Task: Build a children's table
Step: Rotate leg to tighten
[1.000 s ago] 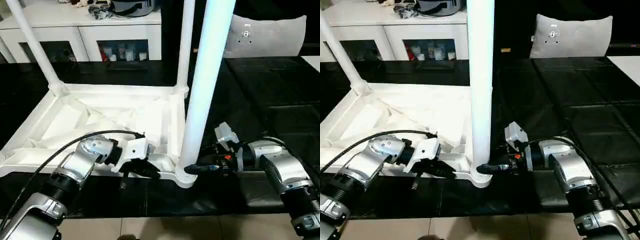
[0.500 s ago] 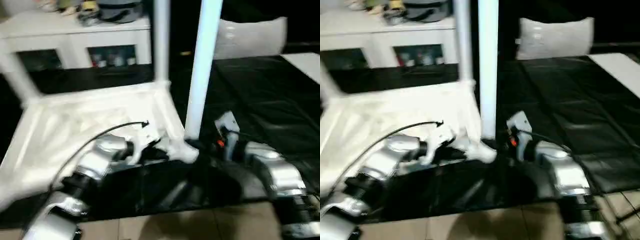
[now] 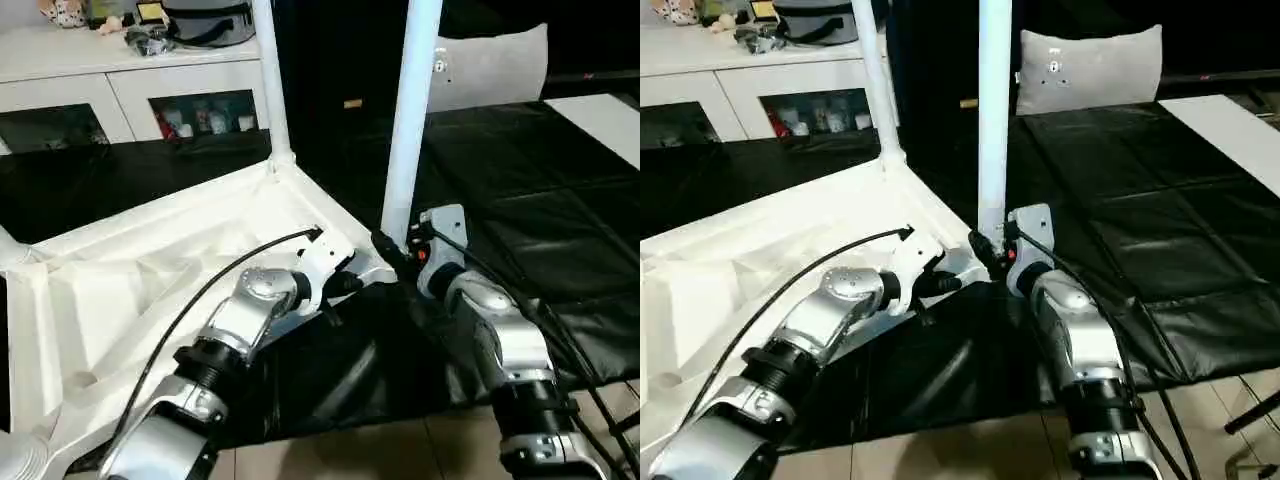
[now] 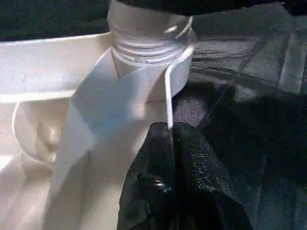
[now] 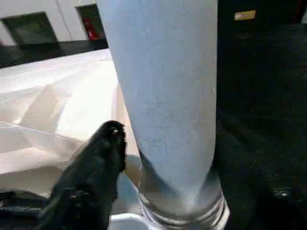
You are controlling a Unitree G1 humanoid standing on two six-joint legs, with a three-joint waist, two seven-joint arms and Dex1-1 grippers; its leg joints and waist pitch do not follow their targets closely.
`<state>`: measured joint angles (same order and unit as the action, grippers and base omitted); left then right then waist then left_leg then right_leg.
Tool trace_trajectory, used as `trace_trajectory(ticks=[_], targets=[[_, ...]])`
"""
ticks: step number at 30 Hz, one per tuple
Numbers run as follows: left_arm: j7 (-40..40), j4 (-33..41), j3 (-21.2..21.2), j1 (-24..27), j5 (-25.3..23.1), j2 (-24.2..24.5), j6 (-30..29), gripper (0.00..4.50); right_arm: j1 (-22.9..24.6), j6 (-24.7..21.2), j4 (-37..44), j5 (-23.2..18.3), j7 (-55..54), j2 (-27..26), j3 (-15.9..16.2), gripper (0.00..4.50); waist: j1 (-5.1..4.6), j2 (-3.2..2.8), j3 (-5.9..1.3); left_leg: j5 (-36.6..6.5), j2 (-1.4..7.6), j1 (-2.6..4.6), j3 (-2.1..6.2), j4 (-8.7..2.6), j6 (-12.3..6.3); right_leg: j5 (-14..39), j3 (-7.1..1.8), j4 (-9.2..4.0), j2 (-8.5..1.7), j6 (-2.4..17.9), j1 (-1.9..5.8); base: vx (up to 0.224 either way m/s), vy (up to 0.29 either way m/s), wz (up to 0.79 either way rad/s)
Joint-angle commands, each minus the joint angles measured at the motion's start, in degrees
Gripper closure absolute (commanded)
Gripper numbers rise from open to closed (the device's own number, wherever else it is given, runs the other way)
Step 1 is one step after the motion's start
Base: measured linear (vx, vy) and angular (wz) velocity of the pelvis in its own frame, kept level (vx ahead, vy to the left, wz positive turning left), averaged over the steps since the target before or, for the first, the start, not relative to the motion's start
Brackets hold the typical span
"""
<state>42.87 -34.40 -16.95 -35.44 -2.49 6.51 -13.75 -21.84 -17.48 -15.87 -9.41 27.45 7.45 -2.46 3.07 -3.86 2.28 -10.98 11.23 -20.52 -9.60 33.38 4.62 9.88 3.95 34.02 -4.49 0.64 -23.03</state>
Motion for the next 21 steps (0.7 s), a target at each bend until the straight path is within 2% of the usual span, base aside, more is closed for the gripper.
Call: trace_trajectory(ticks=[1,2,3,5,6,9,12,17,18,19,20,21], targets=[[2.0,1.1,-0.9,0.0,-0.7,0.9,3.9,4.50,0.9,1.4,0.5,-1.4,5.2,0.8,1.7,1.12,0.61,0.22,-3.80,-9.7,0.89,-0.30,0.37,-3.37,-3.78,12.5,-2.03,-4.50,-3.26,9.8,3.37,0.000,0.000,0.00],[3.1,1.1,-1.0,0.3,-0.6,1.6,4.9,4.50,1.1,1.9,0.7,-1.8,7.1,2.0,1.6,1.12,0.68,0.42,-3.83,-8.3,0.92,-0.46,0.27,-3.20,-4.36,9.8,-2.05,-4.19,-3.15,10.7,3.46,0.000,0.000,0.00],[4.7,1.3,-1.1,0.8,-0.4,2.4,6.0,4.50,1.2,2.3,0.8,-2.4,9.6,3.5,1.4,1.00,0.84,0.30,-3.87,-7.2,0.87,-0.63,0.23,-3.10,-4.95,8.2,-1.99,-4.01,-3.19,11.4,3.60,0.000,0.000,0.00],[7.4,1.7,-1.3,1.6,0.1,3.5,7.7,4.50,1.3,3.0,0.8,-2.5,13.1,6.0,1.7,0.86,1.01,0.44,-3.85,-6.5,0.88,-0.79,0.21,-2.98,-5.85,7.6,-1.91,-3.86,-3.25,11.9,3.77,0.000,0.000,0.00],[9.7,2.2,-1.6,2.1,0.3,5.0,8.6,4.50,1.3,4.0,0.5,-2.1,17.8,9.7,2.6,0.75,1.11,0.25,-3.77,-6.9,0.97,-0.67,0.11,-2.96,-6.09,9.0,-1.91,-4.00,-3.29,12.0,3.55,0.000,0.000,0.00],[11.9,2.4,-2.0,2.4,0.6,6.3,9.3,4.50,1.0,4.2,0.2,-2.1,21.4,12.3,3.0,0.56,1.52,-0.04,-3.67,-8.3,1.37,-0.47,0.08,-3.01,-5.86,12.0,-1.91,-4.14,-3.30,11.7,3.29,0.000,0.000,0.00],[18.6,1.9,-4.2,2.7,0.4,10.2,14.0,4.50,0.9,6.1,0.5,-2.9,32.2,18.5,5.4,0.36,2.11,0.34,-3.57,-9.7,1.46,-0.45,0.13,-3.09,-5.51,14.6,-1.85,-4.19,-3.29,10.9,3.30,0.000,0.000,0.00],[24.0,2.1,-5.1,3.1,0.9,12.2,16.9,4.50,0.6,8.0,-0.2,-3.9,38.0,20.8,6.3,0.36,2.62,0.42,-3.62,-9.2,1.61,-0.35,-0.01,-2.99,-5.69,14.0,-1.99,-4.00,-3.44,11.3,3.04,0.000,0.000,0.00],[27.7,2.7,-5.7,3.4,1.5,13.6,18.1,4.50,0.2,8.7,-0.7,-4.6,41.7,22.0,7.4,0.51,2.75,0.71,-3.63,-9.0,1.63,-0.38,-0.03,-2.99,-5.91,14.1,-1.95,-4.02,-3.45,11.4,3.04,0.000,0.000,0.00],[29.3,3.0,-6.0,3.6,1.7,14.1,18.4,4.50,0.0,8.8,-1.0,-4.6,43.1,22.3,7.8,0.51,2.93,0.56,-3.67,-8.6,1.73,-0.40,-0.01,-2.98,-5.90,13.9,-2.00,-3.86,-3.52,11.6,3.02,0.000,0.000,0.00],[31.6,3.5,-6.7,3.7,1.9,15.1,18.7,4.50,-0.4,9.2,-1.5,-4.6,44.9,22.6,8.5,0.51,2.98,0.71,-3.70,-8.4,1.75,-0.35,-0.04,-2.95,-6.02,13.6,-2.01,-3.81,-3.47,11.8,2.96,0.000,0.000,0.00],[31.6,3.5,-6.7,3.7,1.9,15.1,18.7,4.50,-0.4,9.2,-1.5,-4.6,44.9,22.6,8.5,0.51,3.13,0.52,-3.67,-8.3,1.82,-0.36,-0.05,-2.96,-6.11,13.4,-2.07,-3.74,-3.49,12.1,2.87,0.000,0.000,0.00]])
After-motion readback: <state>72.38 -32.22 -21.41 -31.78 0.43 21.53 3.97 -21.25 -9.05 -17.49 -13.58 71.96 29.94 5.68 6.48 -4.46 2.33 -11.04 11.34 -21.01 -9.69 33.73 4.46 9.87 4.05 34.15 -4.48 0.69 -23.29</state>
